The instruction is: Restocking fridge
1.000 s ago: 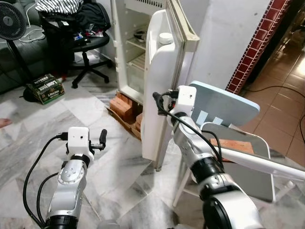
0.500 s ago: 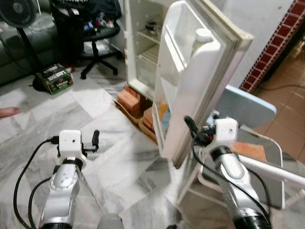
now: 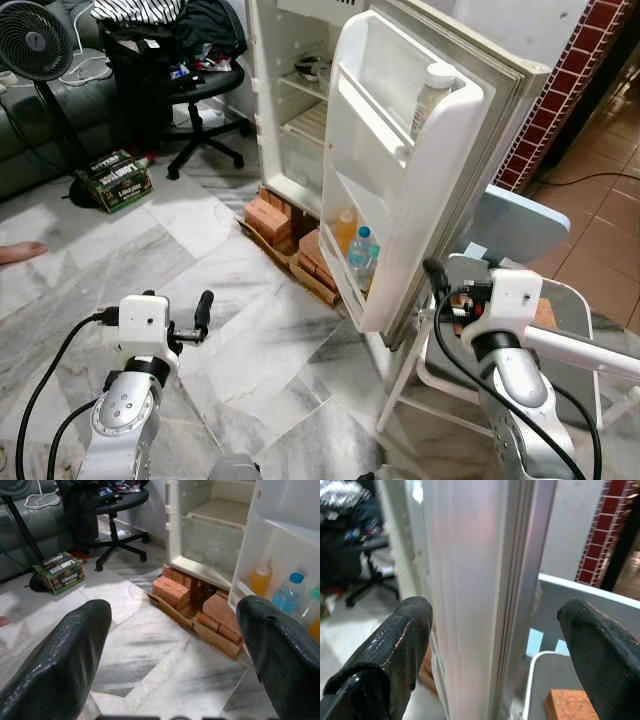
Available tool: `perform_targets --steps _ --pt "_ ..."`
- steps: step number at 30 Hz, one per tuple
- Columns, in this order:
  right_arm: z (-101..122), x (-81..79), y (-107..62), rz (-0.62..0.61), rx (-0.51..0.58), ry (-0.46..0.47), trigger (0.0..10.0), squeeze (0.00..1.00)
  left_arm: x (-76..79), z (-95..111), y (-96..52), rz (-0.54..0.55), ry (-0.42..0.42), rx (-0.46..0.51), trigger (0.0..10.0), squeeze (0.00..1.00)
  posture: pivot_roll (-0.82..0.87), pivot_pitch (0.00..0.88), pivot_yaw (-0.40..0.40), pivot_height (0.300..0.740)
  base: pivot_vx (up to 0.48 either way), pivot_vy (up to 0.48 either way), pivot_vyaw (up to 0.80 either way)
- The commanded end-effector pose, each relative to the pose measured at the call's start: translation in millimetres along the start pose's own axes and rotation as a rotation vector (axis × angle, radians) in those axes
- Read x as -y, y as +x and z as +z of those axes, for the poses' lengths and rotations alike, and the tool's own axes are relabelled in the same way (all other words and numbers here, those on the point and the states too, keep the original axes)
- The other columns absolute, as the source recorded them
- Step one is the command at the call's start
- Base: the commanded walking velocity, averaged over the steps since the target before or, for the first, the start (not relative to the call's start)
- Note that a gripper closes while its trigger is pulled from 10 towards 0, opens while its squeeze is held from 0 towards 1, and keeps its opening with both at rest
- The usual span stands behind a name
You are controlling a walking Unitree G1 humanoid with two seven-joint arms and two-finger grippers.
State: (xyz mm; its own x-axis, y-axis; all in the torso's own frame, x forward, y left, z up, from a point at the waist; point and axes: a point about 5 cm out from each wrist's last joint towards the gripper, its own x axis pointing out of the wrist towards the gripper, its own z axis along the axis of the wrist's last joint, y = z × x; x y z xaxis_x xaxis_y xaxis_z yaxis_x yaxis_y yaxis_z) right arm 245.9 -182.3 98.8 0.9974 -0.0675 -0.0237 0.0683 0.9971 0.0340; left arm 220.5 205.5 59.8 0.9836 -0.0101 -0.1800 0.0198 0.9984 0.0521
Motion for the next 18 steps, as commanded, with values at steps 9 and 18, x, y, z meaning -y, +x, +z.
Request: perform_targets --steps 9,18 --pt "7.6 -3.3 6.0 0.012 0.009 0.001 10.0 0.00 -0.2 8.5 3.6 -0.022 0.008 0.033 10.0 0.00 0.10 0.000 -0.006 0.740 0.402 0.000 0.00" --pt "9.2 -2.4 9.0 -0.011 0.013 0.005 10.0 0.00 2.1 6.9 2.8 -0.035 0.008 0.028 10.0 0.00 0.10 0.000 -0.002 0.740 0.472 0.000 0.00"
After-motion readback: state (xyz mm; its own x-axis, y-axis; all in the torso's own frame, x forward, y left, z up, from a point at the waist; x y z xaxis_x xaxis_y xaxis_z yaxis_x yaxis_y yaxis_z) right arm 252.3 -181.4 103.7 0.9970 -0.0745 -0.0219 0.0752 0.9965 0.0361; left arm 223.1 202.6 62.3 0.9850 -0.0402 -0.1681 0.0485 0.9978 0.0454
